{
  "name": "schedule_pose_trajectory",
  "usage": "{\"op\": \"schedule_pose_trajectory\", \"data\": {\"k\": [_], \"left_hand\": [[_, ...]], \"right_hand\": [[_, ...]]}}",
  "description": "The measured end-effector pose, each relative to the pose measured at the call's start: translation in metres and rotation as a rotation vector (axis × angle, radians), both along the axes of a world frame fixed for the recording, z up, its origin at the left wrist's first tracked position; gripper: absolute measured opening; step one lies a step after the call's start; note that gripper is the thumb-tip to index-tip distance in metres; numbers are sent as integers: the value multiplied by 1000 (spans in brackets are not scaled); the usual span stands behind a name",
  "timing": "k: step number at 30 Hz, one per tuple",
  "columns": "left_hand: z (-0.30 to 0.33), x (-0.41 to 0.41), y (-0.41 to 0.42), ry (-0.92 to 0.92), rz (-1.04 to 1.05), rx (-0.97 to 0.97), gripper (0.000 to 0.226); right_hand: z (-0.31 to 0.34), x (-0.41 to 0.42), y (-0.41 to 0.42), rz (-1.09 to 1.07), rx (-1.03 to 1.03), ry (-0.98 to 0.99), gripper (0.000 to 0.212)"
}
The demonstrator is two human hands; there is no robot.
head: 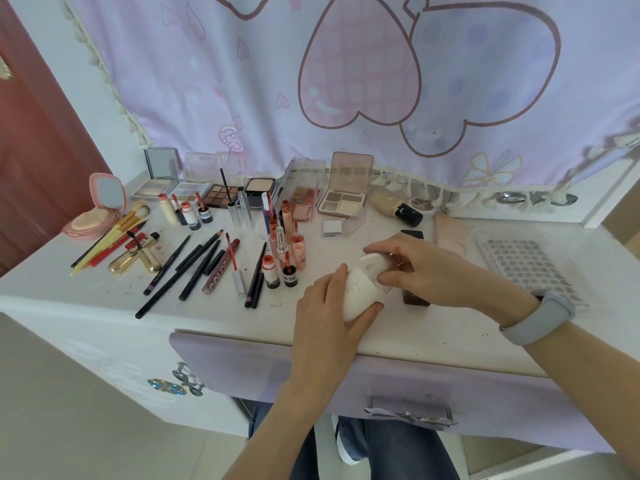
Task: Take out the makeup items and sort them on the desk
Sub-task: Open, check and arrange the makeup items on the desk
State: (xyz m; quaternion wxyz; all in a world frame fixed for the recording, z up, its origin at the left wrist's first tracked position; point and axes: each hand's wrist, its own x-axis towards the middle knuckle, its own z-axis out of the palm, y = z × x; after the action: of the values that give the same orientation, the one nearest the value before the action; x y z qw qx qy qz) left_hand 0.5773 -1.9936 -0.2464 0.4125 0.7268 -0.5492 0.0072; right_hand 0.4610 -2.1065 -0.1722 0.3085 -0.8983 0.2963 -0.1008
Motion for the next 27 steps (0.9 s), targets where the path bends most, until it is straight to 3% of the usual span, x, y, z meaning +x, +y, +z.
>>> {"op": "schedule_pose_trajectory", "data": {"k": [4,8,12,16,24,27], "left_hand": [[1,0,0,-55,24,31,62],[2,-1,-3,-63,60,73,67],[5,-6,-9,-98,113,166,71],[6,-4,-14,-158,136,216,67],[10,-3,-25,-280,235,390,73],[13,-3,-13,-361,226,275,61]], "right_hand": [[4,-8,-10,21,-19,-72,40],[5,-15,-25,-160,-33,-269,36],[-7,-11,-26,-233,16,-339,35],[-15,-7,-26,-291,-115,-186,27],[-28,3,-21,-233,-391,73,35],[-31,3,-20,-193,-499,126,35]]}}
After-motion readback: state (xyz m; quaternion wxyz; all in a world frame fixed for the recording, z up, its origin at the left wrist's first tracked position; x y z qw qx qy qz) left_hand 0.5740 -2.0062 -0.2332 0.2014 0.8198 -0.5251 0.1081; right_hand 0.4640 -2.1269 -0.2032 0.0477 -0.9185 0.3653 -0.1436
